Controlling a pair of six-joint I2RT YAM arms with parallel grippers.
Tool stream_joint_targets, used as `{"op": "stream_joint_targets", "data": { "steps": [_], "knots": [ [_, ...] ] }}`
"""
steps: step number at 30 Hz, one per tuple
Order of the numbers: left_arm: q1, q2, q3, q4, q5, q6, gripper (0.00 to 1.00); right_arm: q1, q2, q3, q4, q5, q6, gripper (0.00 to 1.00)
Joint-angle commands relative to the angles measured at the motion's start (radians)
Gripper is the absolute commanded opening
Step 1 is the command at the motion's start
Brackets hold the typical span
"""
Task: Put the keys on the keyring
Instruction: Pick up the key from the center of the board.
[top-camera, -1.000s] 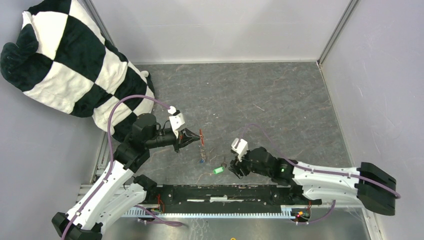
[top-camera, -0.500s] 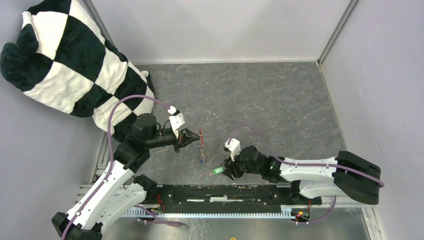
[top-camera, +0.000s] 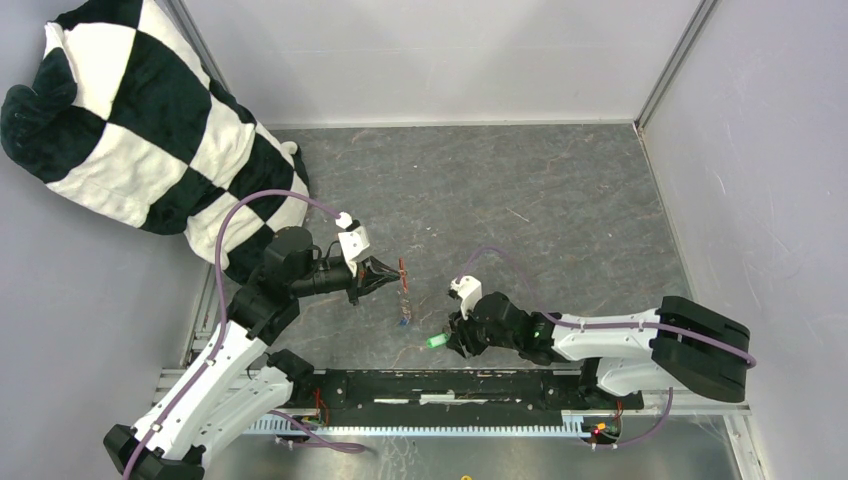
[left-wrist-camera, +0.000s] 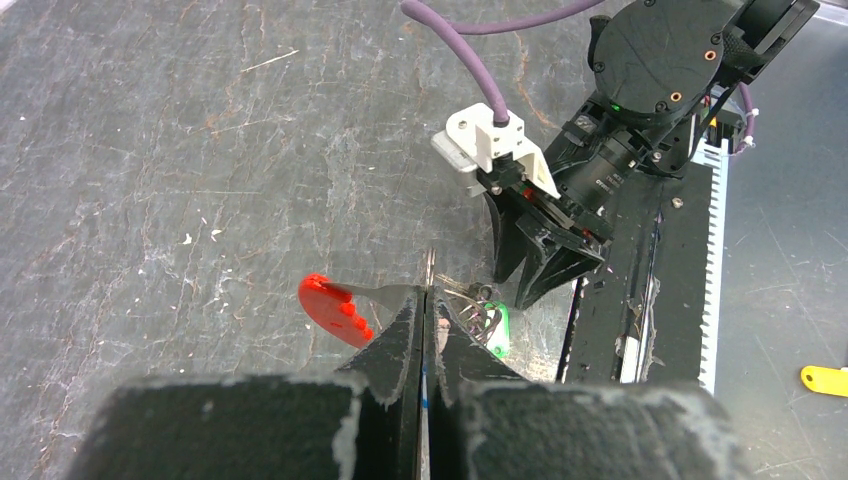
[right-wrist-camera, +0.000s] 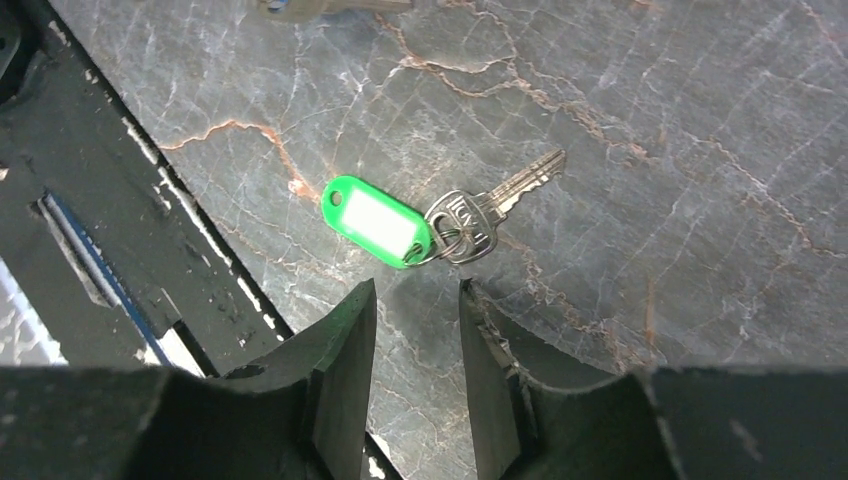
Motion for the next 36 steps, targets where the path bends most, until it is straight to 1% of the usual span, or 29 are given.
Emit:
{"op": "stream_joint_targets", "data": {
  "steps": [1,6,10,14,16,22,27,32,33,36],
  "knots": [
    [0.005,-0.016,0.038,0.027,0.018,0.004,0.02,-0.002,0.014,0.037,0.041,0.078,0.047,0.41],
    [0.004,-0.023,0.038,0.016,0.031,0.011,0.02,0.0,0.034,0.051,0.068,0.082,0.057,0.43],
    [0.005,-0.027,0.042,0.005,0.037,0.025,0.02,0.001,0.038,0.055,0.085,0.076,0.065,0.48],
    [0.004,-0.033,0.045,-0.005,0.038,0.033,0.02,0.002,0.055,0.063,0.082,0.078,0.08,0.48],
    [0.004,-0.034,0.046,-0.012,0.038,0.039,0.02,0.002,0.069,0.068,0.073,0.09,0.092,0.45],
    [0.004,-0.042,0.049,-0.018,0.036,0.043,0.02,0.007,0.102,0.085,0.045,0.116,0.098,0.29],
    [0.005,-0.045,0.055,-0.019,0.035,0.038,0.02,0.01,0.095,0.09,0.023,0.164,0.097,0.18],
    [0.005,-0.049,0.052,-0.026,0.035,0.034,0.02,0.01,0.059,0.072,0.028,0.219,0.084,0.02],
    [0.005,-0.05,0.049,-0.027,0.035,0.035,0.02,0.009,0.047,0.066,0.042,0.221,0.072,0.0],
    [0.005,-0.052,0.04,-0.029,0.036,0.033,0.02,0.011,0.019,0.047,0.064,0.219,0.023,0.0]
  ]
}}
